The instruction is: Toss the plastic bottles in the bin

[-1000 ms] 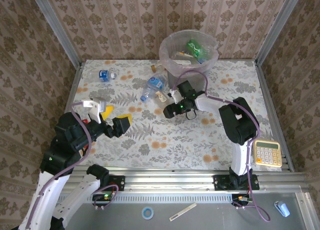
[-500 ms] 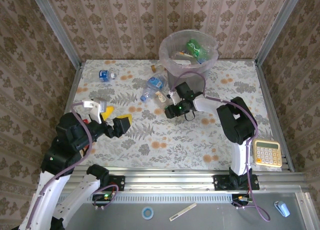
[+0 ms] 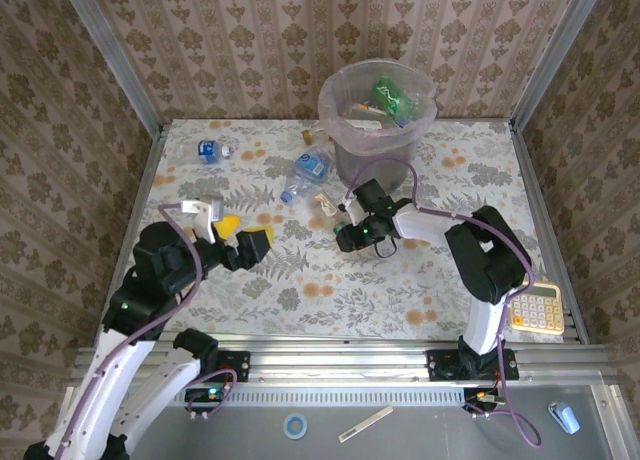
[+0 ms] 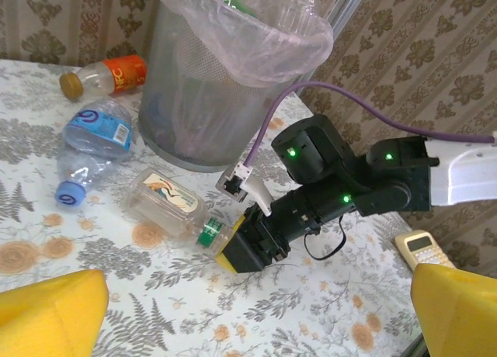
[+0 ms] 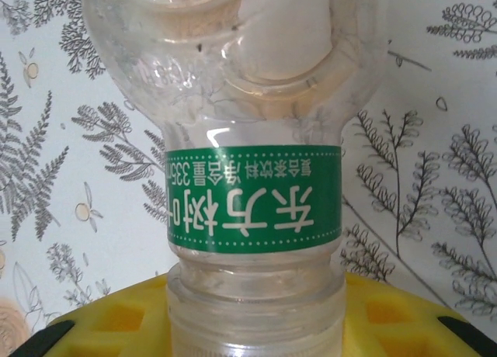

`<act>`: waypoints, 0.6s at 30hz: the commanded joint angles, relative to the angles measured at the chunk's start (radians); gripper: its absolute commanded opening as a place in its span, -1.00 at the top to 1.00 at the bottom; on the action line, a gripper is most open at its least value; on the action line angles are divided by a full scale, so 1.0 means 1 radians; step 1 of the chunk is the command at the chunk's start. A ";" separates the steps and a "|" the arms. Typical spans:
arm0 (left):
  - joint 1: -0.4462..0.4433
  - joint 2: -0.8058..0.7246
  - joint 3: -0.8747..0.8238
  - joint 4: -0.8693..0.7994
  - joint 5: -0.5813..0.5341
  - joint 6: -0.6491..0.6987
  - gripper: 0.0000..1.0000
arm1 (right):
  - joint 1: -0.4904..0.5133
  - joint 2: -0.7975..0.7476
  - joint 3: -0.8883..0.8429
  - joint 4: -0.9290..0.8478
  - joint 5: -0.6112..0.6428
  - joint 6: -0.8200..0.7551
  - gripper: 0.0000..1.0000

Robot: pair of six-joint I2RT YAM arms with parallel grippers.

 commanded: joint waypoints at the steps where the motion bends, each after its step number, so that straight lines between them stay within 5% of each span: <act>1: -0.017 0.022 -0.062 0.134 0.031 -0.090 -1.00 | 0.014 -0.074 -0.045 0.035 0.015 0.041 0.45; 7: -0.087 0.071 -0.175 0.247 -0.064 -0.185 -1.00 | 0.047 -0.219 -0.152 0.091 0.015 0.106 0.47; 18: -0.133 0.258 -0.322 0.653 -0.073 -0.421 -1.00 | 0.136 -0.469 -0.244 0.094 0.038 0.159 0.48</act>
